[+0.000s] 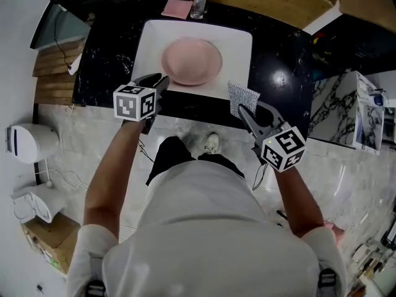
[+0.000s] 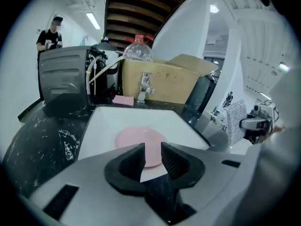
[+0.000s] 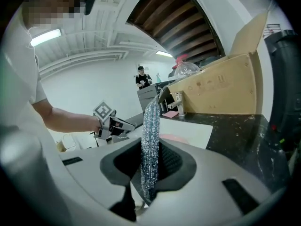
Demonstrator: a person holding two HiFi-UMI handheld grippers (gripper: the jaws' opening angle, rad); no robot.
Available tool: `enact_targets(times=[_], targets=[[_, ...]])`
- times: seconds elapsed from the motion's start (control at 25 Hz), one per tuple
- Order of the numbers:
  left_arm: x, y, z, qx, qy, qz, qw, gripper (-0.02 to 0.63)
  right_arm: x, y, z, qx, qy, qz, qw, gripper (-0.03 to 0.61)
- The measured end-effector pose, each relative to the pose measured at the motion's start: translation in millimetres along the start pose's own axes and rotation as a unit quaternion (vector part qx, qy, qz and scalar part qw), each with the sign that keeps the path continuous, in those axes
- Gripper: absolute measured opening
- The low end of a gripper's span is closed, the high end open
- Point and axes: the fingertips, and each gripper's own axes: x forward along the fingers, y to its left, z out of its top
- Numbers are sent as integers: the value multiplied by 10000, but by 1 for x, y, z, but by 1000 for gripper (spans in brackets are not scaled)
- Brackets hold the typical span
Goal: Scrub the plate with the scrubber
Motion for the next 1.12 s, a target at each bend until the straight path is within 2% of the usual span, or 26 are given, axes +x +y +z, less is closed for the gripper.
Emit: enact_targets(times=[0.12, 0.24, 0.4, 0.64, 0.84, 1.12], targets=[[31, 27, -1, -191, 460, 61, 9987, 109, 18, -10, 4, -83, 67, -17, 9999, 81], [58, 54, -7, -628, 858, 34, 9943, 115, 36, -16, 10, -150, 121, -106, 9998, 81], [83, 86, -20, -1034, 1403, 102, 9847, 115, 54, -20, 17, -95, 120, -247, 9996, 81], [109, 104, -40, -1617, 2008, 7, 9662, 130, 80, -26, 21, -19, 121, -369, 9992, 81], [120, 113, -53, -1707, 2483, 249, 9532, 181, 93, -31, 21, 58, 93, -358, 9993, 81], [131, 117, -67, -1795, 2719, 577, 9437, 183, 104, -33, 21, 165, 53, -233, 9996, 81]])
